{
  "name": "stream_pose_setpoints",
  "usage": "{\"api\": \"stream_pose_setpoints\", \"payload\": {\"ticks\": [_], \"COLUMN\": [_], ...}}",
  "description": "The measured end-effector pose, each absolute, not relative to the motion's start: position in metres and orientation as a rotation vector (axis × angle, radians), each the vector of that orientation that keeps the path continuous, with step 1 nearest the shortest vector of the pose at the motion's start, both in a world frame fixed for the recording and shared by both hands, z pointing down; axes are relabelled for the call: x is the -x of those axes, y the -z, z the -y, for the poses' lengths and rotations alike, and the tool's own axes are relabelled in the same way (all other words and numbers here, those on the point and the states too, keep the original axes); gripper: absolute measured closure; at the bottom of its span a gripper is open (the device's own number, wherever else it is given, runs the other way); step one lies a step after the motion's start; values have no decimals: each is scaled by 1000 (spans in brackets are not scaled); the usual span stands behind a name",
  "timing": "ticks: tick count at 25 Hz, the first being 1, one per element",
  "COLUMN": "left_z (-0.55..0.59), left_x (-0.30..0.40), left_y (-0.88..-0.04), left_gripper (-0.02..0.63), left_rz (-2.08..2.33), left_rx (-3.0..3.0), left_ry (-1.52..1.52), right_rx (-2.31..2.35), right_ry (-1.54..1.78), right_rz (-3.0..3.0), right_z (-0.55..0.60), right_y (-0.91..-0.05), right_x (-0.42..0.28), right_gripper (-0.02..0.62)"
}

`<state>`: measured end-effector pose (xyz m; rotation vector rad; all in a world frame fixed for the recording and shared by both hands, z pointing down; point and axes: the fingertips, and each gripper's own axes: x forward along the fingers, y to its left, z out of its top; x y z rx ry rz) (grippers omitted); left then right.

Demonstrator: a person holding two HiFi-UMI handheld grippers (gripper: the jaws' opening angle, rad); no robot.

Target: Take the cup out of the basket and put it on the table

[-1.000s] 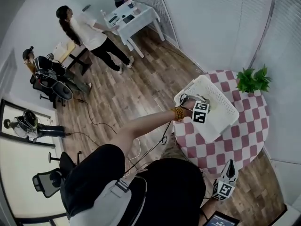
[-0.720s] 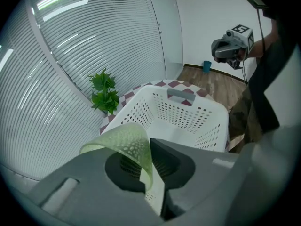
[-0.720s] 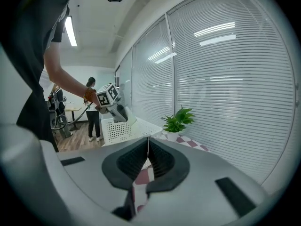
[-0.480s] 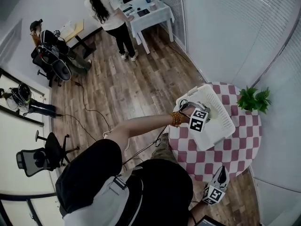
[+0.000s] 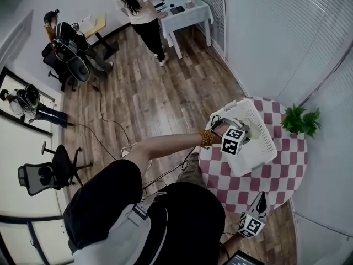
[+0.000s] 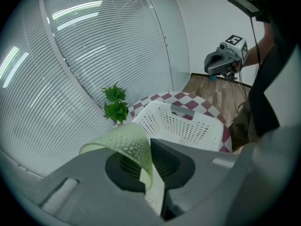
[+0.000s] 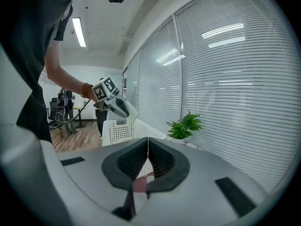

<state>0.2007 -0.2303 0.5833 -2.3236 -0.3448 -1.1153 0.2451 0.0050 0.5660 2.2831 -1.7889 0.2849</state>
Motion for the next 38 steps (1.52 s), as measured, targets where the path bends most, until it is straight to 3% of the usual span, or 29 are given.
{"api": "stream_pose_setpoints", "payload": {"ticks": [38], "left_z": [213], "left_x": [-159], "left_y": [-503], "left_gripper": [574], "left_rz": [31], "left_rx": [2589], "left_ry": [707], "right_rx": [-2117], "right_ry": [-34], "right_rz": [2012], "right_z": [62], "right_y": [-516], "right_x": [-233], "right_gripper": [586]}}
